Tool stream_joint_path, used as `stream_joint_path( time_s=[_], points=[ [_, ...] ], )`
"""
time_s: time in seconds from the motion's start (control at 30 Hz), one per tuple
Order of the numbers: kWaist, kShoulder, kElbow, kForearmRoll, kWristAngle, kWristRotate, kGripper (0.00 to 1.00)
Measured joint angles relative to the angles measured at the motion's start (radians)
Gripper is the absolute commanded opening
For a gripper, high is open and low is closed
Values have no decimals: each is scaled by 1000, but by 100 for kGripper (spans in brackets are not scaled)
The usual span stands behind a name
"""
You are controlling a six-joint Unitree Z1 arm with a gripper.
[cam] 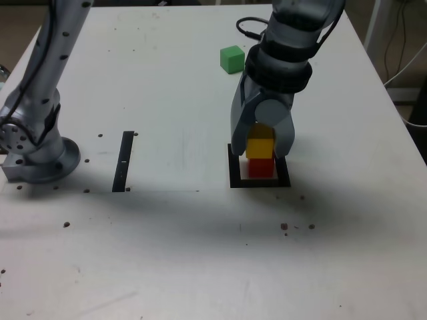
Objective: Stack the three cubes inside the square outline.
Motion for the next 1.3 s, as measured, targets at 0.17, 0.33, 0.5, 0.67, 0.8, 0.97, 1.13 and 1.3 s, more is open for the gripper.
stream_joint_path(
  time_s=[0.17,0.33,0.5,0.67,0.8,0.97,1.13,1.3],
  points=[
    [7,0,5,-15,0,22,93],
    [7,0,8,-21,-1,23,94],
    [7,-1,13,-21,-1,23,96],
    [7,-28,28,-19,-1,23,97],
    [10,-81,39,-3,15,23,98],
    [14,-148,54,15,48,21,98],
    [41,-200,90,24,64,21,98],
    [75,-207,108,22,63,34,98]
  ],
)
